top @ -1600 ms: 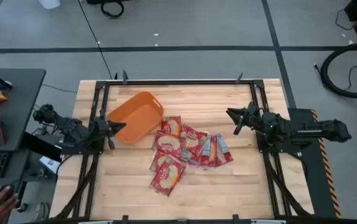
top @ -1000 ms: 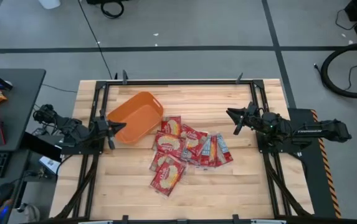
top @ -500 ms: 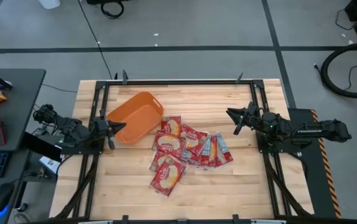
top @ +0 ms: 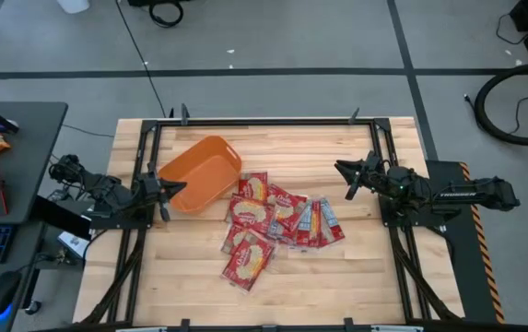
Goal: Sort popcorn bags into baskets
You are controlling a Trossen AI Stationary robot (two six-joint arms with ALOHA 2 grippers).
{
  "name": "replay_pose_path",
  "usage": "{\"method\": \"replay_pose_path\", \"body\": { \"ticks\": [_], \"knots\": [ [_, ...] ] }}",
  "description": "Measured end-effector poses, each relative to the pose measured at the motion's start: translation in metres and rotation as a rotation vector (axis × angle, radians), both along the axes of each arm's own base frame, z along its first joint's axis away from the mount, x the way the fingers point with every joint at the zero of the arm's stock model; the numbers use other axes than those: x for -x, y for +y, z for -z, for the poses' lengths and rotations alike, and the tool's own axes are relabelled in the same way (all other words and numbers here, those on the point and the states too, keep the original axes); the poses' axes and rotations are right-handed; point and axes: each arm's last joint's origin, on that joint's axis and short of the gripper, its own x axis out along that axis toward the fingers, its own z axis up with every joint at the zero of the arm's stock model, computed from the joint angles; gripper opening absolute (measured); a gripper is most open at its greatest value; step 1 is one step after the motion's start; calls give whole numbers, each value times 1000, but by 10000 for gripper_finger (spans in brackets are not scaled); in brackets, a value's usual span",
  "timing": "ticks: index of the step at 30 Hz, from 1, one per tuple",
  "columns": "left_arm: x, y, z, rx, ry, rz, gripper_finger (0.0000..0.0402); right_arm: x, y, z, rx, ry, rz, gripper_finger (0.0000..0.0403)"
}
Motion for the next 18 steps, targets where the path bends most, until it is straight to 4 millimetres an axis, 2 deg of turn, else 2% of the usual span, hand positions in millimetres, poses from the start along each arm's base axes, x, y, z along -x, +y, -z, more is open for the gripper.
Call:
{"method": "replay_pose_path", "body": {
  "ticks": [10, 18],
  "knots": [
    [0, 0, -1, 4, -7, 0, 13, 0, 0, 0, 0, 0, 0, 76],
    [-2, -2, -19, 221, -237, 25, 13, 0, 0, 0, 0, 0, 0, 76]
  ]
}}
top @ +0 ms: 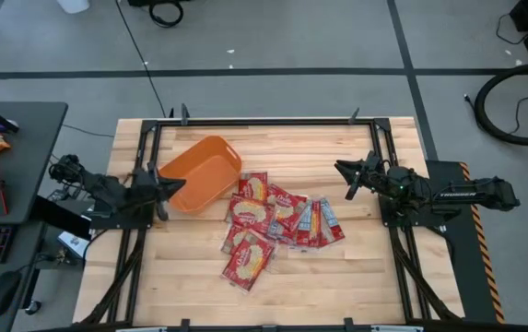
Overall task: Sort popcorn bags into baskets
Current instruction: Put the red popcorn bag into the orange bin
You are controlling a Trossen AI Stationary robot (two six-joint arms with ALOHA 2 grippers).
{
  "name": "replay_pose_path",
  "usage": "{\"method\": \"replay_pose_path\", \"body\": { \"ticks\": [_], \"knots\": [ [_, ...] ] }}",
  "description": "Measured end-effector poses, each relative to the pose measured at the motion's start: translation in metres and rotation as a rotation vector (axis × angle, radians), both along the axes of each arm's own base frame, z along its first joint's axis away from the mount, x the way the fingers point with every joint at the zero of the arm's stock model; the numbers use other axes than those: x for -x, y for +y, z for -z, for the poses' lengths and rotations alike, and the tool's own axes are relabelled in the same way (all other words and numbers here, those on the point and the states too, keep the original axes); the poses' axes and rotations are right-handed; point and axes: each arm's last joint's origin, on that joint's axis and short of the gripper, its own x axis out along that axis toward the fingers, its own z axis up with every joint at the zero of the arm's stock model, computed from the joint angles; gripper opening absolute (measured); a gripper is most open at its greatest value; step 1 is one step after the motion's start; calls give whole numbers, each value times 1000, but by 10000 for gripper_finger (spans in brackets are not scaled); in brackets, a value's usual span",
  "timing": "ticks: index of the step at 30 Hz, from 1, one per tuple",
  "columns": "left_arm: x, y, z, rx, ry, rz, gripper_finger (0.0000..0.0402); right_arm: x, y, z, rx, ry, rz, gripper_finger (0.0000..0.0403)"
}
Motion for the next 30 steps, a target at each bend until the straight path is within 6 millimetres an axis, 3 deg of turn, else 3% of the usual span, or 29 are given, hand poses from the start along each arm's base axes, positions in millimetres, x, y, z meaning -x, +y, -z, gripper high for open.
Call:
{"method": "replay_pose_path", "body": {
  "ticks": [14, 17, 22, 30],
  "knots": [
    [1, 0, -15, 152, -181, 36, 13, 0, 0, 0, 0, 0, 0, 76],
    [-2, -4, -18, 141, -192, 120, 13, 0, 0, 0, 0, 0, 0, 76],
    [-19, -13, -18, 121, -154, 152, 13, 0, 0, 0, 0, 0, 0, 76],
    [-54, -28, 6, 126, 70, 166, 13, 0, 0, -4, -24, -60, 1, 76]
  ]
}}
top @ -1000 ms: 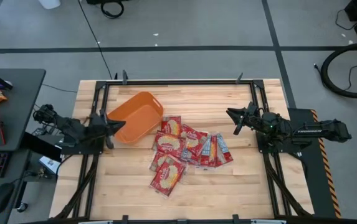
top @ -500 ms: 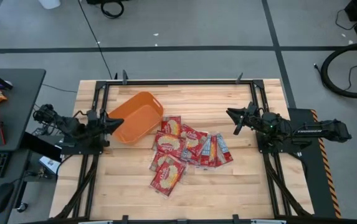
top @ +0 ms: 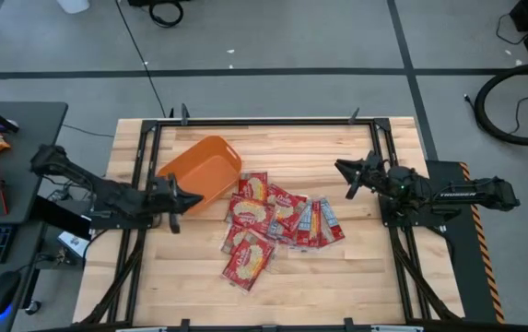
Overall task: Sort popcorn bags into baskets
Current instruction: Put the red popcorn bag into the orange bin
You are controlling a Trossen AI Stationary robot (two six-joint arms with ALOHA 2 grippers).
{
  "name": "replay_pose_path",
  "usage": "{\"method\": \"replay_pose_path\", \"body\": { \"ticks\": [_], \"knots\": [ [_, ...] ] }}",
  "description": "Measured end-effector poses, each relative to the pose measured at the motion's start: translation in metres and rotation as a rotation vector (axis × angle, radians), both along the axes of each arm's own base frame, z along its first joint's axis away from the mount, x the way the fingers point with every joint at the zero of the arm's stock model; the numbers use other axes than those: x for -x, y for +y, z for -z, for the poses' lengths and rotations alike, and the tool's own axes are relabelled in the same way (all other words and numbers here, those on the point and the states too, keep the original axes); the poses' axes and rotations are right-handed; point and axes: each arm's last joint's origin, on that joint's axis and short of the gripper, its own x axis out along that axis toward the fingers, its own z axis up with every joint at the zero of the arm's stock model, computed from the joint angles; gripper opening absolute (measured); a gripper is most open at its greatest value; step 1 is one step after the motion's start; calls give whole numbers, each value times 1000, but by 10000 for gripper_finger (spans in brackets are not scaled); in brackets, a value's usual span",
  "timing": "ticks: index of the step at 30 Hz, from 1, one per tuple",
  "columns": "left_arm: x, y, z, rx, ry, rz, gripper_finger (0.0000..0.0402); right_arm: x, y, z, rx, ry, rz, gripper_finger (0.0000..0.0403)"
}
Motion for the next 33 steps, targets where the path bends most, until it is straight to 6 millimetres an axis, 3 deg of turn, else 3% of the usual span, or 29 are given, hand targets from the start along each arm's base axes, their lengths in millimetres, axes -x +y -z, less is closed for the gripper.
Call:
{"method": "replay_pose_path", "body": {
  "ticks": [8, 16, 20, 26, 33],
  "knots": [
    [-34, -16, 1, 128, 157, 98, 55, 1, 0, -13, -1, -153, -7, 76],
    [-82, -28, -1, 159, 373, 118, 115, -4, 5, -11, -57, -153, -223, 76],
    [-112, -36, -5, 178, 450, 178, 128, -9, 8, -16, -84, -97, -317, 76],
    [-157, -50, -9, 208, 560, 208, 145, -17, 7, -23, -74, 37, -307, 76],
    [-195, -68, -2, 348, 733, 168, 205, -24, 9, -18, -46, 127, -388, 76]
  ]
}}
